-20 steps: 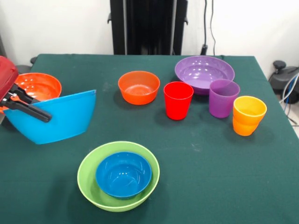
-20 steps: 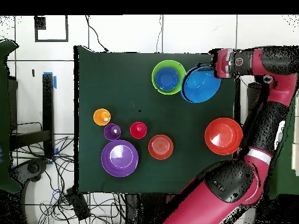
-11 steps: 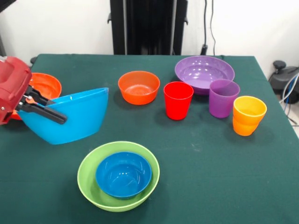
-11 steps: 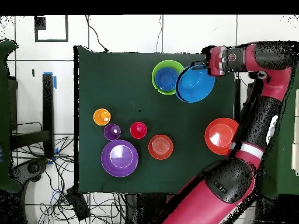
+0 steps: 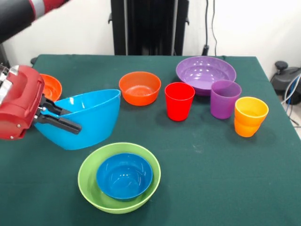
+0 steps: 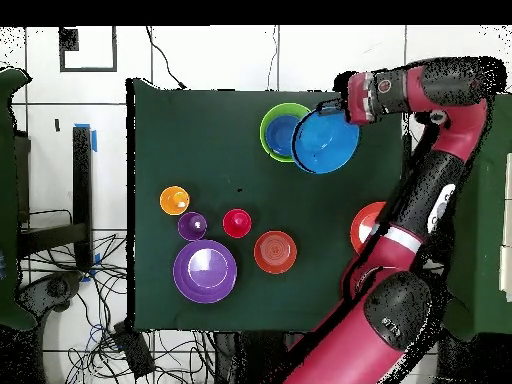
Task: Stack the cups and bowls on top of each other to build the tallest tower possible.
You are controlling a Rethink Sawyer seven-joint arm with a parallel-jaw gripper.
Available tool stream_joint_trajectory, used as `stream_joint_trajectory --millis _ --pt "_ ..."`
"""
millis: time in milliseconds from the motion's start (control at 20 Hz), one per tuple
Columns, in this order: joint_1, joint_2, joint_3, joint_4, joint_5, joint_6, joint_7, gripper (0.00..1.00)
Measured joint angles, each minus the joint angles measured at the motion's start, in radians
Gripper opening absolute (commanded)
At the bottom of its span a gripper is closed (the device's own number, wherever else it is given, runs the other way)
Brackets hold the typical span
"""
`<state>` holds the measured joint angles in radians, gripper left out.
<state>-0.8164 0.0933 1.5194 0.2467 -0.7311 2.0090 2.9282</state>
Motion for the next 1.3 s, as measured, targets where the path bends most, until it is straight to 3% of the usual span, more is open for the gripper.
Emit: stream_joint_trajectory --millis 50,250,300,400,450,600,700,900,950,1100,1150,1300 --pt "-0.003 0.005 0.043 -0.009 -0.049 0.02 0.002 0.0" --pt "-0.017 0.032 0.338 -0.076 -0.416 0.134 0.003 0.0" --pt "-0.02 0.039 0.439 -0.098 -0.545 0.163 0.003 0.0" --pt "-0.021 0.044 0.522 -0.116 -0.649 0.183 0.003 0.0" --pt "-0.023 0.049 0.616 -0.136 -0.76 0.199 0.003 0.0" --pt "-0.025 0.056 0.767 -0.167 -0.923 0.21 0.003 0.0" --pt "-0.028 0.06 0.927 -0.197 -1.072 0.209 0.003 0.0" --pt "-0.034 0.064 1.084 -0.22 -1.204 0.209 0.003 0.0" --pt "-0.04 0.065 1.169 -0.229 -1.272 0.209 0.003 0.0" --pt "-0.047 0.066 1.248 -0.236 -1.333 0.21 0.003 0.0" --pt "-0.053 0.066 1.326 -0.243 -1.389 0.21 0.003 0.0" --pt "-0.056 0.066 1.385 -0.247 -1.429 0.209 0.003 0.0"
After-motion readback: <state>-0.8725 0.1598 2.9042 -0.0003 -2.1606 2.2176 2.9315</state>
